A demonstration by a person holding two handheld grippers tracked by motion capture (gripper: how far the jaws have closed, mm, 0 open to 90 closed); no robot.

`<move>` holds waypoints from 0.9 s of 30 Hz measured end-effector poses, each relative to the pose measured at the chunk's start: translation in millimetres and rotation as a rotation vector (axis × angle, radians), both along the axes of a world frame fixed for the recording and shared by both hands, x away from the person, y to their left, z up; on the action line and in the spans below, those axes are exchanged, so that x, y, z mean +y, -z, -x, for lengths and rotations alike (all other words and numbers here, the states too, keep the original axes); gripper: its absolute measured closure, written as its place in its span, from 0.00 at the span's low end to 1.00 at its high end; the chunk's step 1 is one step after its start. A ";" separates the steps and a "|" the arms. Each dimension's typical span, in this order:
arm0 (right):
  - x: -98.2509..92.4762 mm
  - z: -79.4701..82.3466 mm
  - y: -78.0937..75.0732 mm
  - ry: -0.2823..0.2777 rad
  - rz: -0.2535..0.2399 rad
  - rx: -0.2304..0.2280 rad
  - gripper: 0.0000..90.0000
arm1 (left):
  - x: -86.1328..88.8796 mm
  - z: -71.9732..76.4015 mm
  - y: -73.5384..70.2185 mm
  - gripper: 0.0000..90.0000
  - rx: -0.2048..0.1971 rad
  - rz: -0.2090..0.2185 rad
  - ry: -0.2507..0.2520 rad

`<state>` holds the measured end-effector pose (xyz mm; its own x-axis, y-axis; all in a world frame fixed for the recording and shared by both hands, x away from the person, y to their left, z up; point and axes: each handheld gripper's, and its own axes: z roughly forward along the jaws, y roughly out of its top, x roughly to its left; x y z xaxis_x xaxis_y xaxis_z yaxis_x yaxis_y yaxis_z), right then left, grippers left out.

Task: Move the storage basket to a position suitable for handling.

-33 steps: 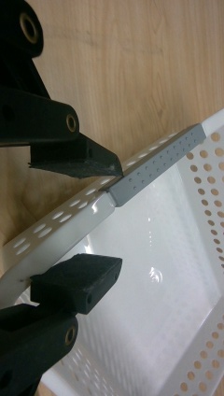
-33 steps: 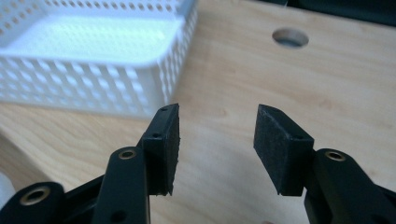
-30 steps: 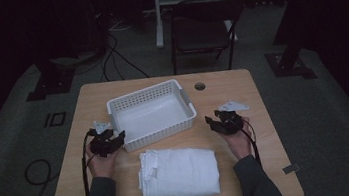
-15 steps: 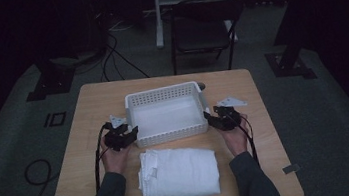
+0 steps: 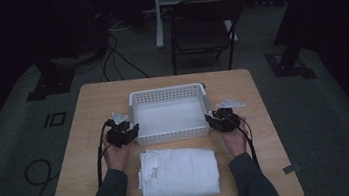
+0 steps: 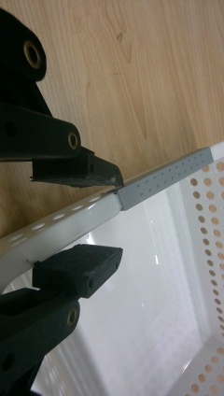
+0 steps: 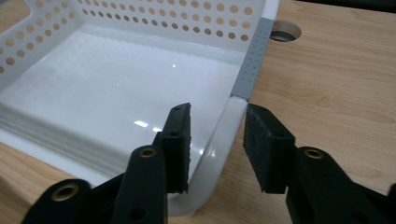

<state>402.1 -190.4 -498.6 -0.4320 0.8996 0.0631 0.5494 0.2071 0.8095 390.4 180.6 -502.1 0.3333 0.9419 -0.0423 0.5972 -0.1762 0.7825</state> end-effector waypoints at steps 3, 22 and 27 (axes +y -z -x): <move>0.5 -1.3 2.5 -0.007 -0.011 0.020 0.70 | 1.2 -1.2 1.0 0.65 0.002 0.011 0.001; -14.1 32.0 -26.5 -0.045 -0.045 -0.097 0.50 | 30.5 43.3 -28.2 0.51 -0.088 0.184 0.038; -17.8 43.9 -23.4 -0.069 -0.039 -0.090 0.50 | 32.6 58.9 -24.8 0.47 -0.068 0.221 0.054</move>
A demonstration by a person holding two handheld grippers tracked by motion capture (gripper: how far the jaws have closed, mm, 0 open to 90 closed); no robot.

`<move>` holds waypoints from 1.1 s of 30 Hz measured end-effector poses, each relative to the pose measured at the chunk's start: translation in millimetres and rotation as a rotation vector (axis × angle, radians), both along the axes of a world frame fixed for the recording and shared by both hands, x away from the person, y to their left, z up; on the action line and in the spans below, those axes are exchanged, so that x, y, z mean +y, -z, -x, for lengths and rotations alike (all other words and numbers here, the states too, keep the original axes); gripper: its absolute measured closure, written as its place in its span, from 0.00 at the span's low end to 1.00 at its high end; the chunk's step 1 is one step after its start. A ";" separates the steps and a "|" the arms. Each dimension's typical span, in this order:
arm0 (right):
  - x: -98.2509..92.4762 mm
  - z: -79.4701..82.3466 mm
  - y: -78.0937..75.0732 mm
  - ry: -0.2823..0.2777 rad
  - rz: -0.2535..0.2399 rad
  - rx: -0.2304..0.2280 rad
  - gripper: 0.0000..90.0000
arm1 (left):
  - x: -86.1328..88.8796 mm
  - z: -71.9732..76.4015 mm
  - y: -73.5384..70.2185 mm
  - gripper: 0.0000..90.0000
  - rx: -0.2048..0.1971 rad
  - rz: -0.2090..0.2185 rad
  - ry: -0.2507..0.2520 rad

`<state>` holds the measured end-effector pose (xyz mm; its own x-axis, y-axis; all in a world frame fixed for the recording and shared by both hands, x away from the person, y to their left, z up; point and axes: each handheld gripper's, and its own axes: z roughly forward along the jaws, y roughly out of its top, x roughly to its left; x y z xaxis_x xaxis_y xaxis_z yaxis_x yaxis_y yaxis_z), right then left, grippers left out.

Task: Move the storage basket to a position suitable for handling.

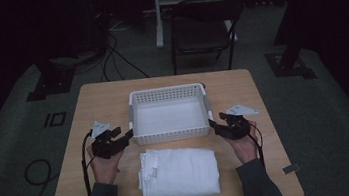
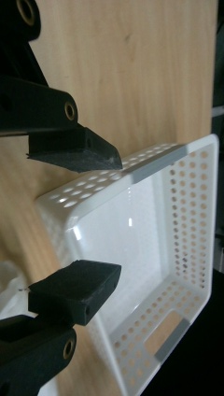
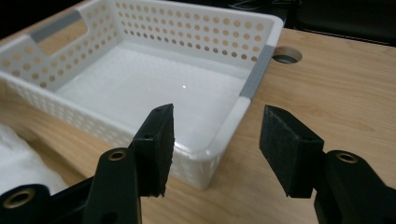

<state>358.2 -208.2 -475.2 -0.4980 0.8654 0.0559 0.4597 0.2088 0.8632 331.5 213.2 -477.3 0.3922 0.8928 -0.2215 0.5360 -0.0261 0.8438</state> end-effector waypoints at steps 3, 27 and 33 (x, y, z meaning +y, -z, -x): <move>-1.8 5.6 2.9 -0.003 0.011 0.004 0.49 | -2.3 8.6 2.4 0.45 0.012 -0.003 0.010; 10.1 62.9 4.6 -0.097 0.015 0.013 0.43 | -36.0 61.3 8.0 0.37 -0.021 -0.077 0.127; 17.0 71.4 6.2 -0.132 0.018 0.023 0.41 | -45.7 67.9 9.4 0.33 -0.009 -0.090 0.151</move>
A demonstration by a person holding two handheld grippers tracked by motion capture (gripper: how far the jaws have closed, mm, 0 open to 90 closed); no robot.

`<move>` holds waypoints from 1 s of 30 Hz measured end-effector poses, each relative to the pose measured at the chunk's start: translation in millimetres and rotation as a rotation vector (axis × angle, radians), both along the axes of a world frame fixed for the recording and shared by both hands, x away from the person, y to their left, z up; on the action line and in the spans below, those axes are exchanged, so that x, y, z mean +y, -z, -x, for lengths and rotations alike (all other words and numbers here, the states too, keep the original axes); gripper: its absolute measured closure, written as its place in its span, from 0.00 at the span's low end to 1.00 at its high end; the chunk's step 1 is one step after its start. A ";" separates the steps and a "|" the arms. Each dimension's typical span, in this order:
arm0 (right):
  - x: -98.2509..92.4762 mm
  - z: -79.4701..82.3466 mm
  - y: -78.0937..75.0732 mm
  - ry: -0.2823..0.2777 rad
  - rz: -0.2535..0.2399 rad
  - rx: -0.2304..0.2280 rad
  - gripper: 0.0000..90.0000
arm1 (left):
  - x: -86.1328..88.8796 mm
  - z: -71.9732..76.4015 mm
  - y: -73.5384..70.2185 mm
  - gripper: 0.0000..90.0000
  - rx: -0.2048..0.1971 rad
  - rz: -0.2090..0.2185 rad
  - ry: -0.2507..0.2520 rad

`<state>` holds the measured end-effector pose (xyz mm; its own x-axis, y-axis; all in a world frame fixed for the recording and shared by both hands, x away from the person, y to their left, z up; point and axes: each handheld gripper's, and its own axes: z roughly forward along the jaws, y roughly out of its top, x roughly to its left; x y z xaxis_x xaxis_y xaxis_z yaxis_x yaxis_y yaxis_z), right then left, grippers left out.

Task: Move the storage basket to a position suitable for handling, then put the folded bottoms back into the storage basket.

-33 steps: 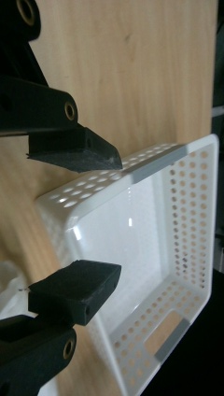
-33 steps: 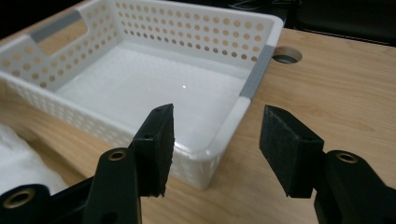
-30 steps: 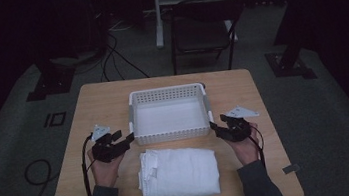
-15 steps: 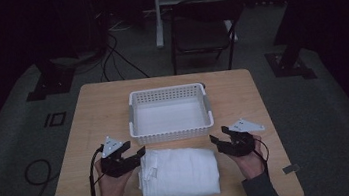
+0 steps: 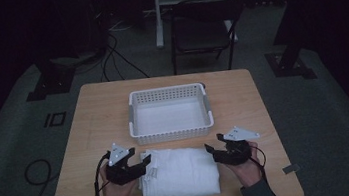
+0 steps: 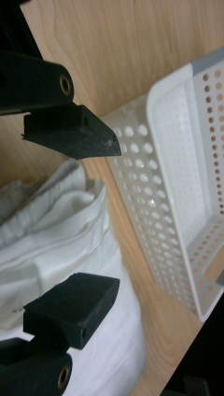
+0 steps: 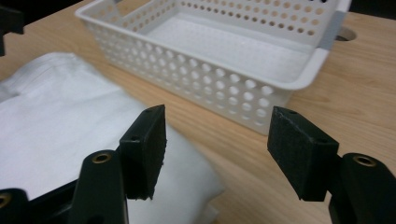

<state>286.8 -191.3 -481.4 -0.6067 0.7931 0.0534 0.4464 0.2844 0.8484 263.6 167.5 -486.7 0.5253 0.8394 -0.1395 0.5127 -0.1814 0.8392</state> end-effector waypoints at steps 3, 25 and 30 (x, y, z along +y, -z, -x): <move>3.9 4.5 1.9 -0.018 0.008 0.002 0.40 | -3.7 3.7 -0.1 0.31 -0.005 -0.009 0.005; 23.9 24.9 18.0 -0.088 0.071 0.027 0.24 | -13.7 10.4 25.0 0.17 0.056 -0.074 0.006; 26.8 22.8 28.6 -0.092 0.091 0.076 0.20 | -11.6 5.5 38.7 0.14 0.081 -0.071 -0.008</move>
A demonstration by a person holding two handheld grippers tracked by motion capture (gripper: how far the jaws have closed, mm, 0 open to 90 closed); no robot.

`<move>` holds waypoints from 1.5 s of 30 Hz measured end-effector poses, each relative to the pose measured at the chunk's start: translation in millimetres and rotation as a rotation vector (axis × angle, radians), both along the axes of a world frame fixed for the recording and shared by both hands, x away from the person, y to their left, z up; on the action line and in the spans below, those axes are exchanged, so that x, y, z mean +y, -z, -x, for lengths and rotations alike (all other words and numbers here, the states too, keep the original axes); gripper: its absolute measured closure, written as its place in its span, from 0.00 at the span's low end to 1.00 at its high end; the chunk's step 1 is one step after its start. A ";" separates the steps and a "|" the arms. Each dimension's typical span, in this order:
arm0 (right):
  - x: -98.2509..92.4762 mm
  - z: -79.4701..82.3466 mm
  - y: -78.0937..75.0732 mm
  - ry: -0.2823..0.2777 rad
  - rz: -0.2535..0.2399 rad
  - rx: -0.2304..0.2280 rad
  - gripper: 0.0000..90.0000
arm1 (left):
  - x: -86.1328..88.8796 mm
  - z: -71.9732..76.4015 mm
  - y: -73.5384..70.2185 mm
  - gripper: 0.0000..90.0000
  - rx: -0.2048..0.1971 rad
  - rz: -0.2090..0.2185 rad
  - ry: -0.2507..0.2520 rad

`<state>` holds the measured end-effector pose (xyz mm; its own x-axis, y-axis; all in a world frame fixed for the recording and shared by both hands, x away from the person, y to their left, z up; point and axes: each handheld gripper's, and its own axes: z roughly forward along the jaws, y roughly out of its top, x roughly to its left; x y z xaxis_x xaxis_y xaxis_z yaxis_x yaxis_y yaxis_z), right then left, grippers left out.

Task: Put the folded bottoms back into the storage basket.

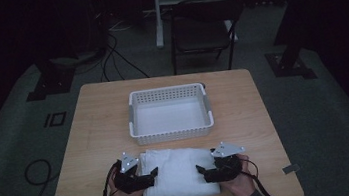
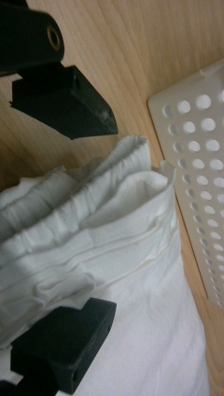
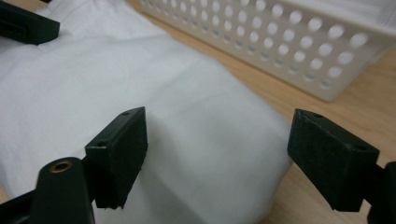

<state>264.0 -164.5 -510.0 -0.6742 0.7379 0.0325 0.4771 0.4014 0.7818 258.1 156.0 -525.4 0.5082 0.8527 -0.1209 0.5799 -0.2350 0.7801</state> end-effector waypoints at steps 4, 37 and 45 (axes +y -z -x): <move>2.8 -1.5 5.9 0.017 0.022 0.036 0.15 | -1.2 -2.2 5.9 0.13 0.007 -0.010 0.012; -14.2 -24.4 39.6 0.053 -0.143 0.297 0.10 | 11.5 -25.6 28.7 0.02 0.189 0.157 0.028; -14.3 -29.1 41.0 0.013 -0.166 0.297 0.12 | 8.8 -29.7 27.8 0.08 0.211 0.182 0.074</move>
<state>293.1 -178.8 -551.0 -0.6074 0.7147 0.3468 0.6983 0.2723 0.6620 287.8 164.8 -553.2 0.5155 0.7689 -0.3781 0.7204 -0.1500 0.6772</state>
